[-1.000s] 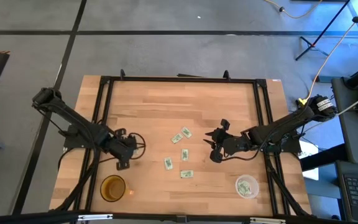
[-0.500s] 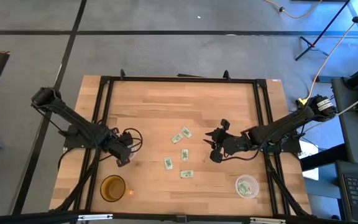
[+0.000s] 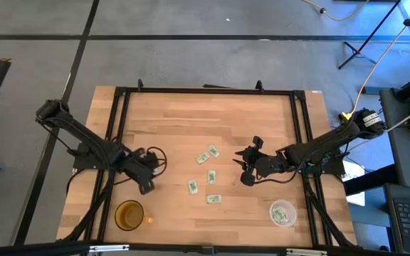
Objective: Pick and place items into bin
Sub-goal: Put the green stevia packet into the left transparent bin
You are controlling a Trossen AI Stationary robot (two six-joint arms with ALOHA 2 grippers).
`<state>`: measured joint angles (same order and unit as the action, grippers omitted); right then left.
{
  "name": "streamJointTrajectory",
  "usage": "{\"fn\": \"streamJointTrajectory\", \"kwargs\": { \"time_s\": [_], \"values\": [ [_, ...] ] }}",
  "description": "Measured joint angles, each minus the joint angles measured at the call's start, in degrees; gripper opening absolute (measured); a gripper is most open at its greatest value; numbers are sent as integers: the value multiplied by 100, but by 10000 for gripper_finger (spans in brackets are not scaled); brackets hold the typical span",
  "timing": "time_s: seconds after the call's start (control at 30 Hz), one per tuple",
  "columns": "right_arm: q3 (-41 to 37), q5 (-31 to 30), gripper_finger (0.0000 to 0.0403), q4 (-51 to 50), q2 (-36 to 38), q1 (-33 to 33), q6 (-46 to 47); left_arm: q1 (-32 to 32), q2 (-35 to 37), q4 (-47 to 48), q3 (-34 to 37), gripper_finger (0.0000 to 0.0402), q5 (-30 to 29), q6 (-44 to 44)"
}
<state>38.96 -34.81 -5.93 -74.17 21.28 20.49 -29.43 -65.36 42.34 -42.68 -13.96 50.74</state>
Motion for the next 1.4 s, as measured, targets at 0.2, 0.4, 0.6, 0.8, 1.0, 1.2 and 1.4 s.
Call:
{"fn": "streamJointTrajectory", "kwargs": {
  "time_s": [0.2, 0.4, 0.6, 0.8, 1.0, 1.2, 1.4],
  "values": [
    [0, 0, 133, 4, 0, 0, 0, 419, -223, -2135, -12, 116, 266, -1730],
    [0, 0, 133, 4, 0, 0, 0, 969, -976, -2855, -12, 116, 771, -3068],
    [0, 0, 133, 5, 0, 0, -2, 1312, -1904, -3616, -118, 120, 1423, -4174],
    [0, -1, 133, 4, 0, 0, -2, 1421, -2736, -3797, -673, 127, 1652, -5122],
    [0, 0, 133, -8, 0, 0, -2, 1419, -3354, -3566, -937, 130, 1655, -5530],
    [0, 0, 133, -23, 0, 0, -2, 1430, -3700, -3550, -946, 130, 1648, -5556],
    [0, 0, 133, -26, 0, 0, -2, 1426, -3890, -3579, -973, 130, 1536, -5560]
  ]
}}
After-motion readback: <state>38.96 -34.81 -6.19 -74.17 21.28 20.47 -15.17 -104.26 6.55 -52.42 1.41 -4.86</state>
